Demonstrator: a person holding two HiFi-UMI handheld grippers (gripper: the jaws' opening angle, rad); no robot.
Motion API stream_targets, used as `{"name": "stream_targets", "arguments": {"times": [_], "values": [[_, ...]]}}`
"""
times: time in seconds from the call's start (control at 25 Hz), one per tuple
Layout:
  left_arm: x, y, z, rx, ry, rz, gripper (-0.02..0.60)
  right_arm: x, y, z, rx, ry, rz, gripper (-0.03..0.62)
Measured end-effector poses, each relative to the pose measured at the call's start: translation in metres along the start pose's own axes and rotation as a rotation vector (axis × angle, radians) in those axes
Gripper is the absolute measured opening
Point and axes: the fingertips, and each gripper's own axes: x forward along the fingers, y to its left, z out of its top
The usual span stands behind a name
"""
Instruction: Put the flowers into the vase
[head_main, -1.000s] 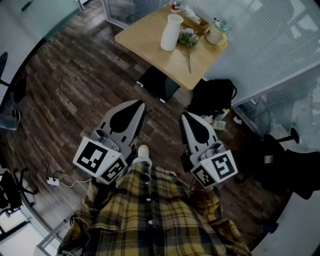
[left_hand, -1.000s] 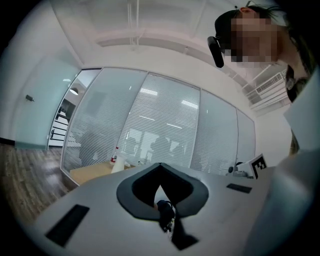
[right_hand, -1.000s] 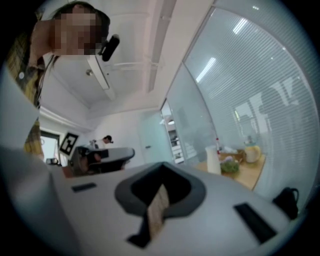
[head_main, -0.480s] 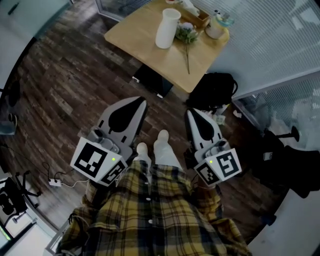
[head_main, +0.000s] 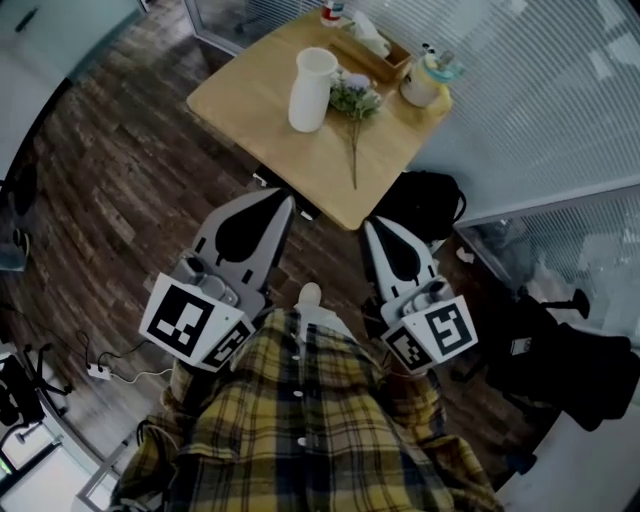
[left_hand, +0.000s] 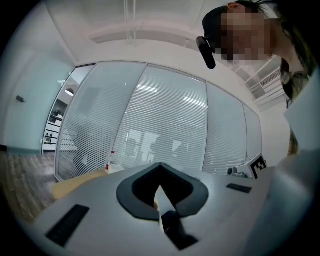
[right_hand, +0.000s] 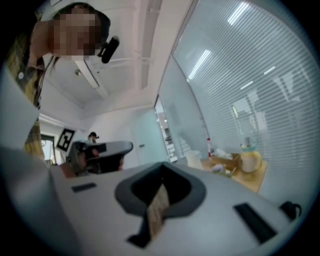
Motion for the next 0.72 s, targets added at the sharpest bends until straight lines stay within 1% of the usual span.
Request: {"name": "stream_targets", "arguments": {"times": [0.12,0.44,0.6,0.72], "values": [[0.017,0.005,0.004,0.006,-0.011,0.016,0.009,0.007,-0.017,0.006,0.0,-0.003,0.01,0.012],[0.043,0.034,0.006,0.001,0.001,0.055,0.009,0.036,-0.044,0.015,0.004,0.002,0.013,0.012],[0.062,0.06,0.008,0.002,0.0,0.047,0.009,0.063,-0.058,0.018,0.003,0.0,0.001,0.012],[0.081,0.086,0.013,0.018,0.006,0.027,0.009,0.09,-0.072,0.022,0.005,-0.004,-0.024,0.012]]}}
